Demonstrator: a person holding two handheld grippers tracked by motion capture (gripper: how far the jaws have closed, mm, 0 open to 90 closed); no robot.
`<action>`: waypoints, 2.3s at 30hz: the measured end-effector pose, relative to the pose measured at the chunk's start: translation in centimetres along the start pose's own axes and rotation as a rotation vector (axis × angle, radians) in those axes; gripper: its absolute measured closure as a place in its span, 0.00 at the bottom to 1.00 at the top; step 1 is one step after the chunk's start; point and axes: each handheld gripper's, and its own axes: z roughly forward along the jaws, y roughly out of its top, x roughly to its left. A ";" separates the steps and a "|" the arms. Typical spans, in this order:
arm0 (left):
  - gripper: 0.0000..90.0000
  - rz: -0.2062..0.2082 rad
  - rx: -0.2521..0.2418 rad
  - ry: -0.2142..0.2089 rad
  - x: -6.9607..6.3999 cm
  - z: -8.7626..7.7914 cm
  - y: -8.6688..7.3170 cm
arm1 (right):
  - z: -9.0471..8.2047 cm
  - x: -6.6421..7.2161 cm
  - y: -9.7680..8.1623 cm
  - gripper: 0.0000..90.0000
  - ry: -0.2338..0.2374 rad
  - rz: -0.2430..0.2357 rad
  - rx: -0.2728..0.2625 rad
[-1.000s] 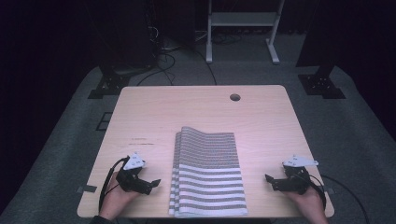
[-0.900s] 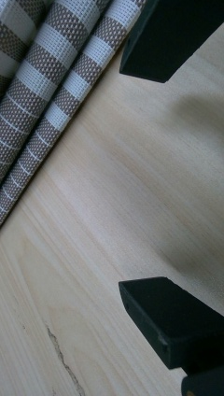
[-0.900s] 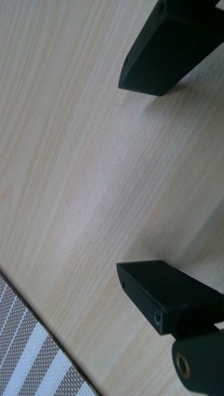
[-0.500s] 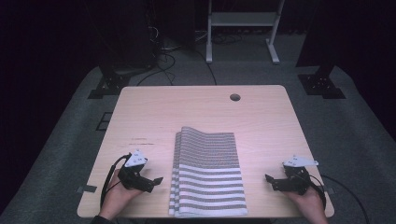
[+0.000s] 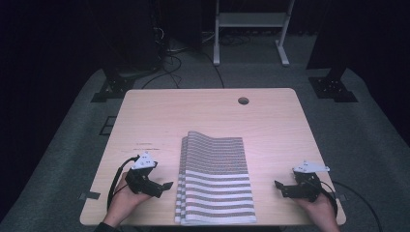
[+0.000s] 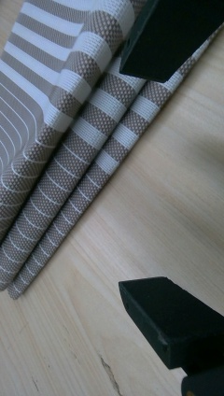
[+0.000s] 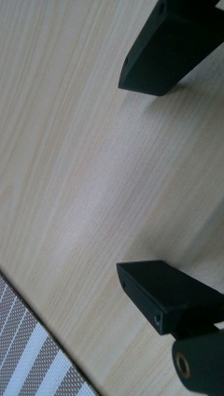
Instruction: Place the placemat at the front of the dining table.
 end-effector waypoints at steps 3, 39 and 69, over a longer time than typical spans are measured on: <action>0.00 0.001 -0.007 0.003 -0.2 0.0 0.2 | 0.0 0.0 0.0 0.10 -0.001 0.000 -0.001; 0.00 0.048 -0.014 -0.082 -2.5 3.3 3.8 | 0.0 0.0 0.0 0.10 -0.002 0.001 0.000; 0.04 0.106 0.086 -0.061 -3.9 6.3 4.4 | 0.0 0.0 0.0 0.10 -0.002 0.001 0.001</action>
